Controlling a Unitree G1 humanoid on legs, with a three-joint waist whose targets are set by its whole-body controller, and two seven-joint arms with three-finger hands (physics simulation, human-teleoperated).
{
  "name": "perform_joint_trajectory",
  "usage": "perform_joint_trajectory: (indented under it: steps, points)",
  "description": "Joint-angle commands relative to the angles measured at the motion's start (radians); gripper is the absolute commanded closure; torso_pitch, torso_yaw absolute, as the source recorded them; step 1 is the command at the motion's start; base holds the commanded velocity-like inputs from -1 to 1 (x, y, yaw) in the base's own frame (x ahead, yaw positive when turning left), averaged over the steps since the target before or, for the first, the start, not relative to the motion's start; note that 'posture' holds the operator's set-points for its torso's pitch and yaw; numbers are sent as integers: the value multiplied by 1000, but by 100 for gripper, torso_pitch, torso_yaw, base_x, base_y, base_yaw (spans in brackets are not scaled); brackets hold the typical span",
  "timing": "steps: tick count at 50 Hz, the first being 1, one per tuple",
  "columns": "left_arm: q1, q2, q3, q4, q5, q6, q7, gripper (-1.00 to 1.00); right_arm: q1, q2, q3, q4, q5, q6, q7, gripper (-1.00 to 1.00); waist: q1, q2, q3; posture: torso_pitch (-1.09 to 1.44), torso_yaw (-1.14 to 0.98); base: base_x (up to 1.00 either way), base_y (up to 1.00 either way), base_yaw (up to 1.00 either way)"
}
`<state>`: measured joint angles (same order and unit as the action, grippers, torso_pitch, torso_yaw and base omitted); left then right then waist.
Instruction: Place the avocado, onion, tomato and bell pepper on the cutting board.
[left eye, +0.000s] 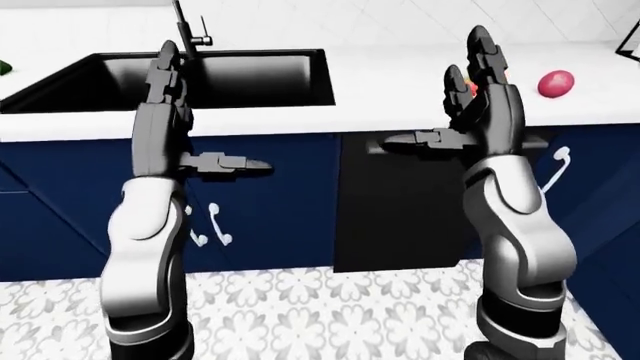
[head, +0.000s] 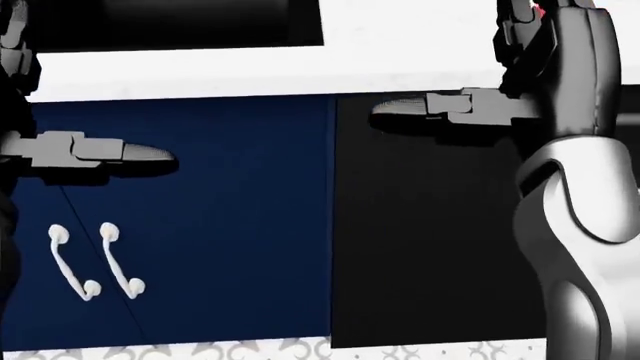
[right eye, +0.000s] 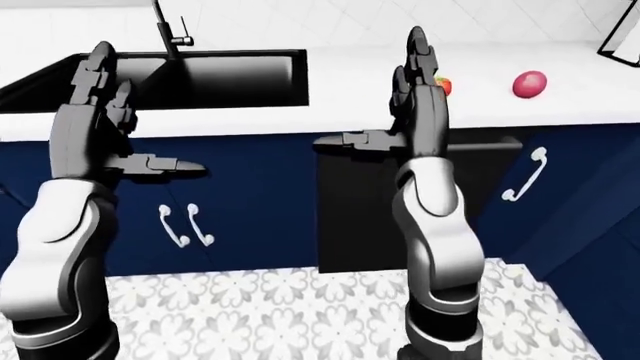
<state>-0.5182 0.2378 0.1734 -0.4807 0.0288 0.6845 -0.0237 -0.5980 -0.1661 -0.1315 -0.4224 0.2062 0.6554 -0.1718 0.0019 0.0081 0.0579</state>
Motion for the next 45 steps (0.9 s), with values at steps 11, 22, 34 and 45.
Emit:
perform_joint_trajectory:
  steps: [11,22,34,45]
  points:
    - [-27,10,10,-7,32,-53,16,-100,-31,9,4,-40,-58,-21,-39,-100,4,34,-63,0,0,12,-28,0]
    - [-20,21,19,-38,30,-30,7,-100,-33,13,3,-45,-75,-6,-37,-100,-3,-35,-38,0,0,5,-50,0]
    - [-21,18,13,-28,29,-52,3,-100,-16,-24,-14,-112,13,36,-48,-100,11,63,-56,0,0,5,-61,0]
    - [-10,32,4,-29,56,-74,26,-100,-16,-20,-15,-111,-4,29,-40,-100,11,-62,-40,0,0,8,-60,0]
